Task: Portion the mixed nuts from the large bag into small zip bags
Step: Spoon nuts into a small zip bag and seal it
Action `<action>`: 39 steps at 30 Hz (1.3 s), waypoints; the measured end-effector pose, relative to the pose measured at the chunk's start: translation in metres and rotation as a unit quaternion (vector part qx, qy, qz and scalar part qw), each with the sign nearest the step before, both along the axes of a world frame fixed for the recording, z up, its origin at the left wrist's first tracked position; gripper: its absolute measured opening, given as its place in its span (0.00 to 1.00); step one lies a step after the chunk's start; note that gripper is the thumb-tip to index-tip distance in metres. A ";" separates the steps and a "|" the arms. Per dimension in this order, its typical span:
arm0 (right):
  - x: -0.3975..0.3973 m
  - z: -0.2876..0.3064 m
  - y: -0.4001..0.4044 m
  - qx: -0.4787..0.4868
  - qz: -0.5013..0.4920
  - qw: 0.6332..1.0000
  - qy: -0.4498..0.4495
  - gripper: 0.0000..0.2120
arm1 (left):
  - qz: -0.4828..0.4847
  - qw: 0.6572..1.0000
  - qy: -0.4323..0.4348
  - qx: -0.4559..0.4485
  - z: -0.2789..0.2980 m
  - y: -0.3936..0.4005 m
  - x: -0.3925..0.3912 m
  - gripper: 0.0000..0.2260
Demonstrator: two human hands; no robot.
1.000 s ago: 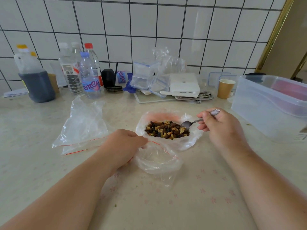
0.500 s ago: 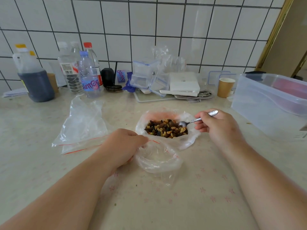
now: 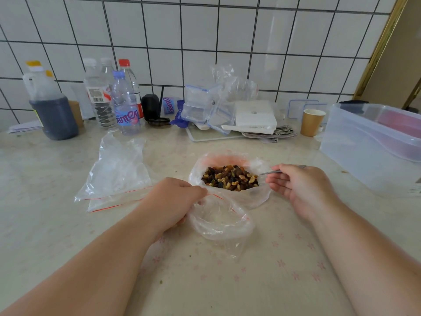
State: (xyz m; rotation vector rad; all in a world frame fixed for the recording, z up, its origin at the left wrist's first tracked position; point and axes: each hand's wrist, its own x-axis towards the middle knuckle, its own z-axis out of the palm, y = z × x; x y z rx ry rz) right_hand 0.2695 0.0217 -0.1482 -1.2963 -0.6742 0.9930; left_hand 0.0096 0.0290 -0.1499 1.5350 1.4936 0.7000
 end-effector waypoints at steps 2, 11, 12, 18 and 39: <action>0.001 0.000 0.000 0.006 -0.002 1.000 0.024 0.09 | -0.001 1.000 -0.001 0.000 0.000 0.000 0.000 0.13; -0.002 0.005 -0.002 0.031 0.014 0.996 0.081 0.08 | 0.013 1.000 -0.007 0.004 -0.003 0.002 0.001 0.11; -0.002 0.006 -0.002 0.032 0.016 0.995 0.091 0.09 | 0.015 1.000 -0.005 0.003 -0.003 0.002 0.001 0.11; -0.005 0.017 -0.011 0.046 0.057 0.990 0.122 0.11 | 0.027 1.000 -0.006 0.003 -0.002 0.001 0.002 0.11; -0.020 0.028 -0.043 0.135 0.324 0.867 -0.354 0.07 | 0.029 0.999 0.009 0.009 -0.002 0.000 0.002 0.12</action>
